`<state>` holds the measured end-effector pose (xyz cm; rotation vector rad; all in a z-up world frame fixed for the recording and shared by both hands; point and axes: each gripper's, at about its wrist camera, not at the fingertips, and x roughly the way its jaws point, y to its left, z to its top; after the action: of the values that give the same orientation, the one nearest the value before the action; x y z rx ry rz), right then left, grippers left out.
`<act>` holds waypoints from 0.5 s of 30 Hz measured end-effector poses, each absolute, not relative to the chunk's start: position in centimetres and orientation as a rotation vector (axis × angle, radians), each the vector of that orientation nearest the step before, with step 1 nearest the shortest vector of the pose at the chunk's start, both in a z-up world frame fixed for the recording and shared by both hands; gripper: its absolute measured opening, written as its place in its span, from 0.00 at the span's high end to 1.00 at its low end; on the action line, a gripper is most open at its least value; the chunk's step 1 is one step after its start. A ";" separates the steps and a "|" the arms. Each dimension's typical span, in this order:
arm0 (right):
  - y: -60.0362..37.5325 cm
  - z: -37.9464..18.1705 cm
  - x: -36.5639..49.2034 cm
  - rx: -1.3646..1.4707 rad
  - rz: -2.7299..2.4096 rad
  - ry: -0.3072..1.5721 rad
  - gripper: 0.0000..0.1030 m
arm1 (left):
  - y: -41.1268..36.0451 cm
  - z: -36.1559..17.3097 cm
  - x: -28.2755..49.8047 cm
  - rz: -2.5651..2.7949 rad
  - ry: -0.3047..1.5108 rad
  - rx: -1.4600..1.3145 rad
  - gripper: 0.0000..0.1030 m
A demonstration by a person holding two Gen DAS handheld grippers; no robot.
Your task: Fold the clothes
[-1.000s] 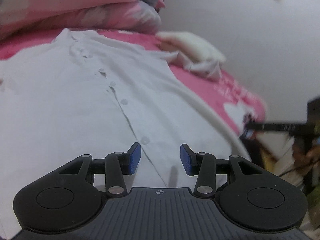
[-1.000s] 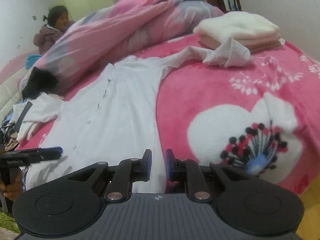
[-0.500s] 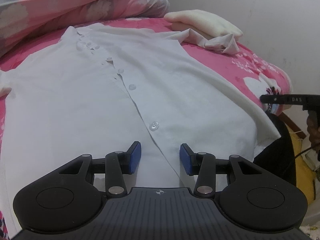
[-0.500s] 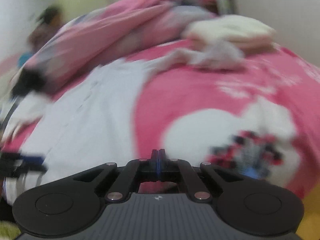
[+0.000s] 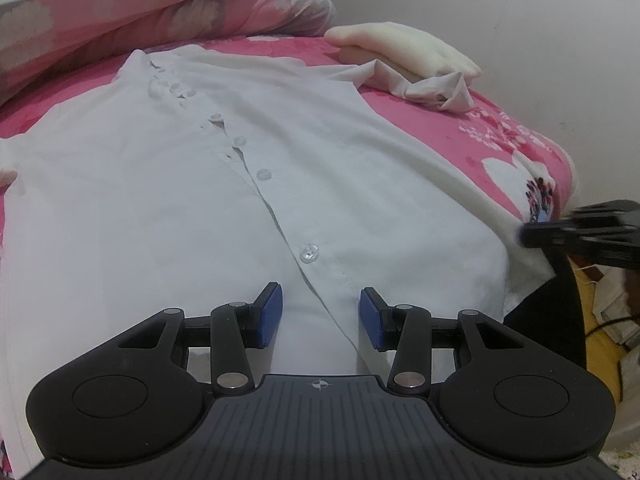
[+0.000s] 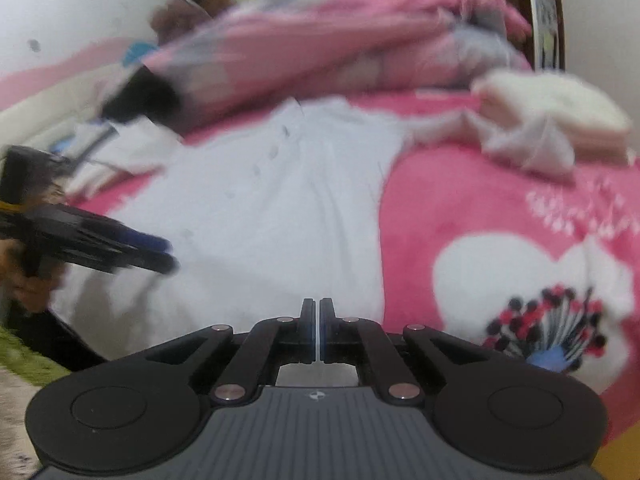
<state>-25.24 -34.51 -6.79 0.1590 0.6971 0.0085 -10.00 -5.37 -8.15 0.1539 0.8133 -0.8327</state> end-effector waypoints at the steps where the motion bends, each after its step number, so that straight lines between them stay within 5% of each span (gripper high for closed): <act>1: -35.3 -7.4 -24.7 0.147 -0.074 0.734 1.00 | -5.3 -8.2 -10.0 -0.835 0.813 0.152 0.58; 15: -34.0 -5.9 -28.6 0.366 -0.058 0.738 0.98 | -5.3 -8.2 -9.8 -0.859 0.816 0.155 0.58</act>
<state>-28.58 -33.97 -5.92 0.3656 0.7377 -0.0577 -9.79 -5.26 -8.18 0.1554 0.8156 -0.8594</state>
